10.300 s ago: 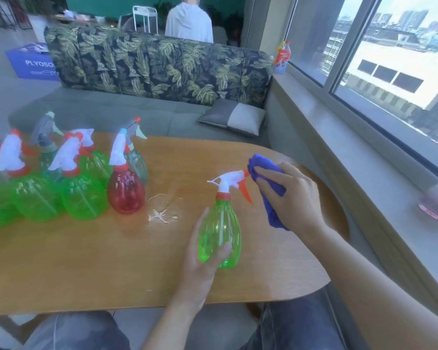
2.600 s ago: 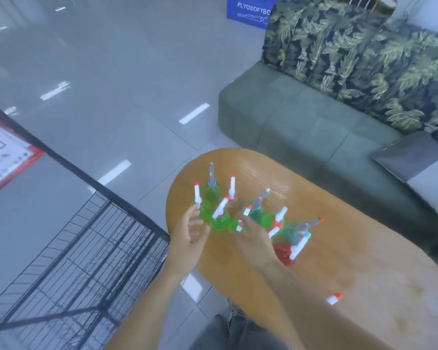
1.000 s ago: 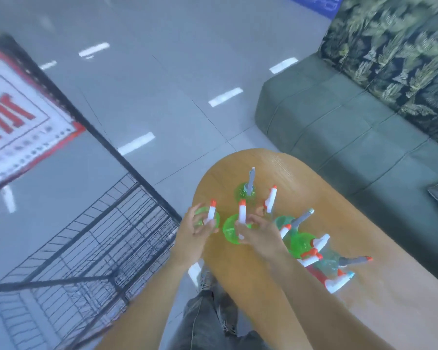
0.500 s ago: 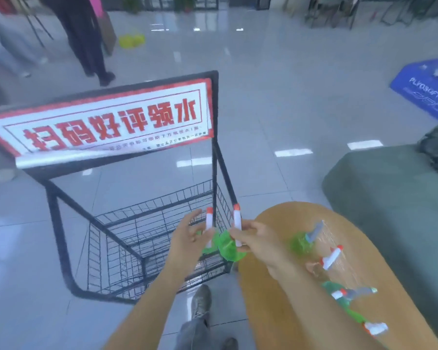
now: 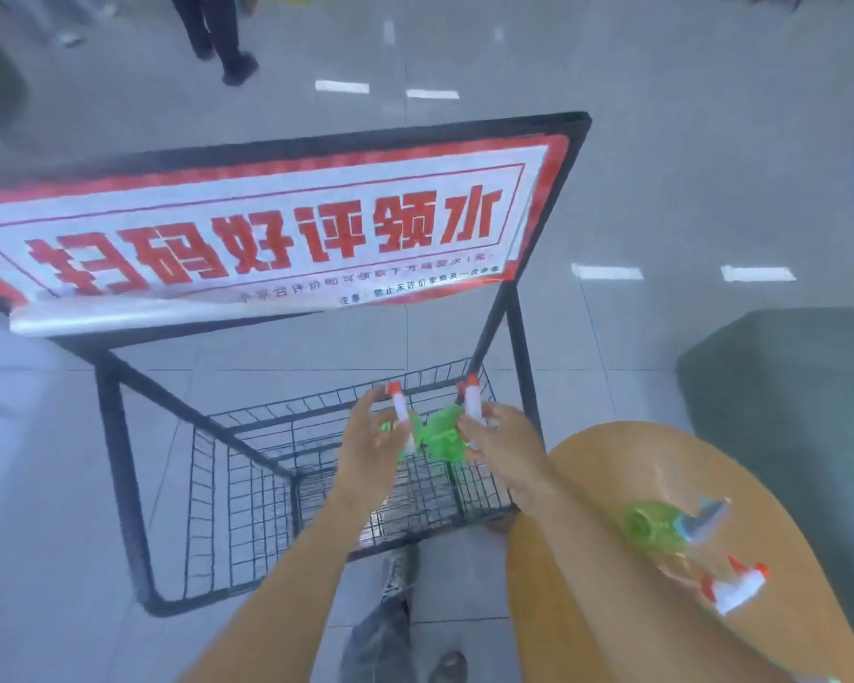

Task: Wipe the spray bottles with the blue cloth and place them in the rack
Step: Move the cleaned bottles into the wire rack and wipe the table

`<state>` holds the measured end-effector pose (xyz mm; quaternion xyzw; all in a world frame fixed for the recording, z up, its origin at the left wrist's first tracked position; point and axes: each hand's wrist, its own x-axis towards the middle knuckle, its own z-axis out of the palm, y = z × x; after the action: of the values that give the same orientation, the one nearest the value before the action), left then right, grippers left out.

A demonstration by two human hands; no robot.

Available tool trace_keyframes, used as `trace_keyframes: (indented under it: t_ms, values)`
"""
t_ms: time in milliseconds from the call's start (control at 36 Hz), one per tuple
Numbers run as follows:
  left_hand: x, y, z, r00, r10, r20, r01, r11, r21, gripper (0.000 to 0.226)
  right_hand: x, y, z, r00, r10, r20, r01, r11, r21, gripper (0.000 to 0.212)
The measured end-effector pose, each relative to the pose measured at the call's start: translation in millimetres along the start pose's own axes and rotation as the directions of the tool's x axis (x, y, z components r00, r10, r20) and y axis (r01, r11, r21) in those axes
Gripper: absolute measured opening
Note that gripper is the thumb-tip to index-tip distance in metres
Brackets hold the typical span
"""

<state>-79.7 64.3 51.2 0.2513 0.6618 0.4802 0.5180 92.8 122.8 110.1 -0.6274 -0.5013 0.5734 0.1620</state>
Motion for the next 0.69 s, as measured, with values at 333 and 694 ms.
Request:
trace_keyframes:
  t_ms: [333,694]
  values:
    - [72.8,-12.1,24.4,0.995,-0.071,0.074,0.057,0.983,0.177,0.053,106.0,21.7,16.7,0.989,0.082,-0.123,-0.091,0.994,-0.064,0.030]
    - [99.9,-21.3,25.8,0.992,-0.098,0.082,0.082,0.980,0.180,0.054,147.2,39.7,23.5,0.985,0.093,-0.146,-0.107,0.990,-0.089,0.029]
